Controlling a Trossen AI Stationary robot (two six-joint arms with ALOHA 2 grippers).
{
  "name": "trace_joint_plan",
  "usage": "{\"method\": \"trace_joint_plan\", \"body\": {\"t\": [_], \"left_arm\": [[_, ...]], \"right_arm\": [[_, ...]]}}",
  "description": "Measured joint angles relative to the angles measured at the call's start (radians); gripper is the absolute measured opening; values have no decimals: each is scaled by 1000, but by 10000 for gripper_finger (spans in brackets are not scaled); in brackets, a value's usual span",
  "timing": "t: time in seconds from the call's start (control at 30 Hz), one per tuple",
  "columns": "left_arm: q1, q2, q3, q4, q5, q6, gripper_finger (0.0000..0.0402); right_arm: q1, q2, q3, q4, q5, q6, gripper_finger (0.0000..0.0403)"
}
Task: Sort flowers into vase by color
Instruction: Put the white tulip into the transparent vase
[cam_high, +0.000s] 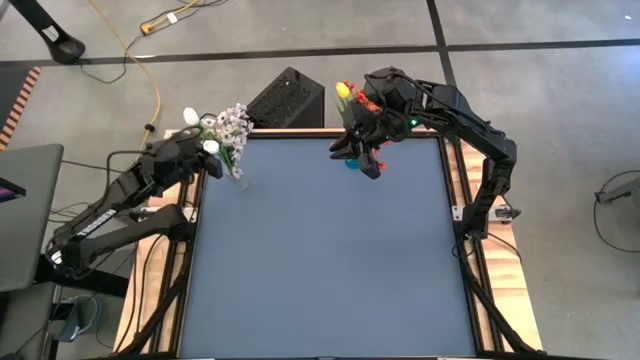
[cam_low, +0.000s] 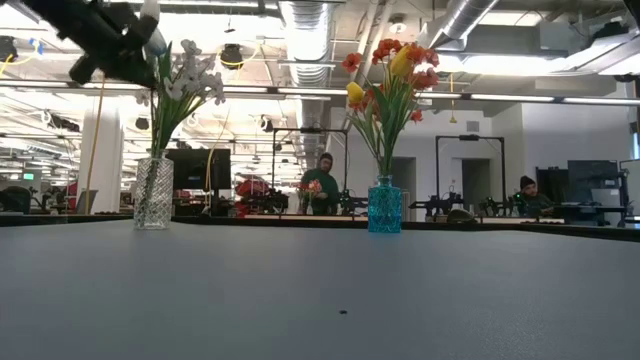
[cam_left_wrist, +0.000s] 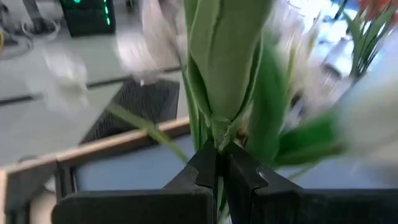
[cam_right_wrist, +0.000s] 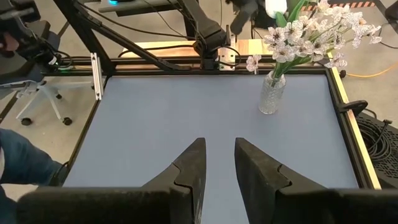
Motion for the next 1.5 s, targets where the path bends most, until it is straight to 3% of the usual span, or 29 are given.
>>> {"method": "trace_joint_plan", "body": {"t": [0.33, 0.8, 1.23, 1.5], "left_arm": [[0, -49, -162, 71, 20, -58, 0], [0, -47, -217, 74, 59, -94, 2], [0, -46, -136, 18, 94, -38, 137], [0, -47, -8, -156, 213, 37, 153]], "right_arm": [[0, 0, 0, -2, 0, -4, 111], [0, 0, 0, -2, 0, -6, 111], [0, 0, 0, -3, 0, -6, 111], [0, 0, 0, -4, 0, -4, 111]]}}
